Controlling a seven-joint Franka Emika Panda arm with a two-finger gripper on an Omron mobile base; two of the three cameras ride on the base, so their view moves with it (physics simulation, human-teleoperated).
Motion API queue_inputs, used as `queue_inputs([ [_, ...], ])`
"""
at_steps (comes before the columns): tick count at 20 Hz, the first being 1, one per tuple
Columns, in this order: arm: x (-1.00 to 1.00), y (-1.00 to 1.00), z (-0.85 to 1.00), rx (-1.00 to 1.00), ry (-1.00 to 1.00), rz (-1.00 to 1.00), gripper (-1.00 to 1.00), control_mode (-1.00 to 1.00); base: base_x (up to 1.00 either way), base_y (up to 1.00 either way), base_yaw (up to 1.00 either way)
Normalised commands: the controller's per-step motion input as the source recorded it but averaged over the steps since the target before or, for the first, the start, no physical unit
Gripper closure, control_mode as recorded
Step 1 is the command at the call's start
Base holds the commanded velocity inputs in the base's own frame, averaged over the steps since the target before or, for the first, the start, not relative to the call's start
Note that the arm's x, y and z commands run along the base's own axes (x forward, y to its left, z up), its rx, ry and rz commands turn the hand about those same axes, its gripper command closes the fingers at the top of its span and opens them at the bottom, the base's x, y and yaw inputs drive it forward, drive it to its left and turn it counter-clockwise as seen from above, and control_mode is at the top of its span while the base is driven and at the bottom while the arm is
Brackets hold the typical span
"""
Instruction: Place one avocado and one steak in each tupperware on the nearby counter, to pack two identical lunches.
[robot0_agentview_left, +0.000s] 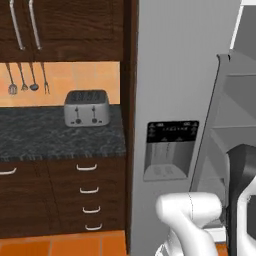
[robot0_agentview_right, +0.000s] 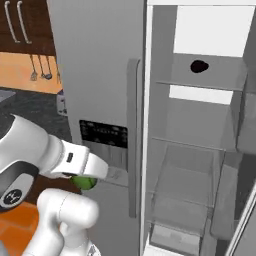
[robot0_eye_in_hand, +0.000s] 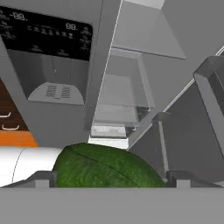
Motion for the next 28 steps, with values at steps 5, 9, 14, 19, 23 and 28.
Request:
queue_inputs([
  [5, 0.0, 0.0, 0.0, 0.0, 0.0, 0.0, 1.0, 1.0, -0.04, 1.0, 0.12],
  [9, 0.0, 0.0, 0.0, 0.0, 0.0, 0.0, 1.0, 1.0, 0.0, 1.0, 0.11],
  [14, 0.0, 0.0, 0.0, 0.0, 0.0, 0.0, 1.0, 1.0, 0.06, 1.0, 0.11],
  [19, 0.0, 0.0, 0.0, 0.0, 0.0, 0.0, 1.0, 1.0, 0.24, 1.0, 0.1],
  [23, 0.0, 0.0, 0.0, 0.0, 0.0, 0.0, 1.0, 1.0, 0.54, 1.0, 0.05],
  [28, 0.0, 0.0, 0.0, 0.0, 0.0, 0.0, 1.0, 1.0, 0.77, 1.0, 0.01],
])
